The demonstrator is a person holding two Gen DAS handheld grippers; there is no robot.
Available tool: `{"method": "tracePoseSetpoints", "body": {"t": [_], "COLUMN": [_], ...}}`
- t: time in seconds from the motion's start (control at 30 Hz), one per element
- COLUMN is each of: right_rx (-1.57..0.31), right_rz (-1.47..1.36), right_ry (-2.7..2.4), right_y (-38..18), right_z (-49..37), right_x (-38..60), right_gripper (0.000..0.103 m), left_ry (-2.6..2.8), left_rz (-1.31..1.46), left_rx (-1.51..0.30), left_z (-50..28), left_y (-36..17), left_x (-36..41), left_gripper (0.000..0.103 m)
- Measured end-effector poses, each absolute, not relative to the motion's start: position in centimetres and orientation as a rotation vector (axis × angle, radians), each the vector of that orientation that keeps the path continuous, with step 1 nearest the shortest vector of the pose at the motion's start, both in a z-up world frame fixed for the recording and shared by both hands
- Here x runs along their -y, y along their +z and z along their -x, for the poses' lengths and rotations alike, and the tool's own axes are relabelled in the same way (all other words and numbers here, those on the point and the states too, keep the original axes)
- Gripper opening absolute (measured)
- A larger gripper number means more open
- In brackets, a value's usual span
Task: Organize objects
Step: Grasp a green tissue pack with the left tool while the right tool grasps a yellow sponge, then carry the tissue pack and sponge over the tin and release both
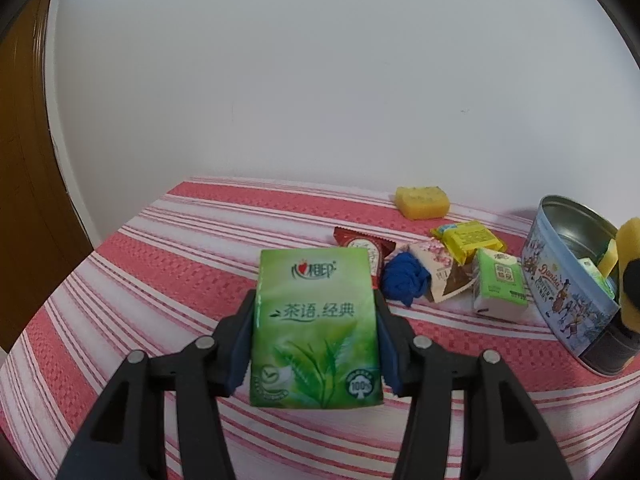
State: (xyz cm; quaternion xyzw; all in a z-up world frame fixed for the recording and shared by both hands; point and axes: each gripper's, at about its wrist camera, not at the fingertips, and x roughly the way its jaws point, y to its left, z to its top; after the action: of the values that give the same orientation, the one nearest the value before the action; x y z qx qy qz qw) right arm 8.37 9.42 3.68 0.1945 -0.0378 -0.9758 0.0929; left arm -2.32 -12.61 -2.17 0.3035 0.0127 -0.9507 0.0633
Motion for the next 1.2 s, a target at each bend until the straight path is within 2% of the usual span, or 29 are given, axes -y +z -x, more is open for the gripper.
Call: {"method": "tracePoseSetpoints", "body": {"t": [0.7, 1.2], "right_rx": [0.094, 0.176], "right_rz": [-0.466, -0.467], "right_ry": [-3.043, -3.194], "right_y": [5.3, 5.6], "right_z": [-8.8, -7.4], "right_x": [-15.6, -22.9], "right_gripper": [0.07, 0.07], "left_ry": [-3.02, -3.157], "left_rz": [-0.86, -0.853], "left_rx": [0.066, 0.089], "left_z": [2.2, 3.5], "left_y": [0.5, 2.1], "left_x": [3.5, -3.9], "left_gripper": [0.053, 0.053]}}
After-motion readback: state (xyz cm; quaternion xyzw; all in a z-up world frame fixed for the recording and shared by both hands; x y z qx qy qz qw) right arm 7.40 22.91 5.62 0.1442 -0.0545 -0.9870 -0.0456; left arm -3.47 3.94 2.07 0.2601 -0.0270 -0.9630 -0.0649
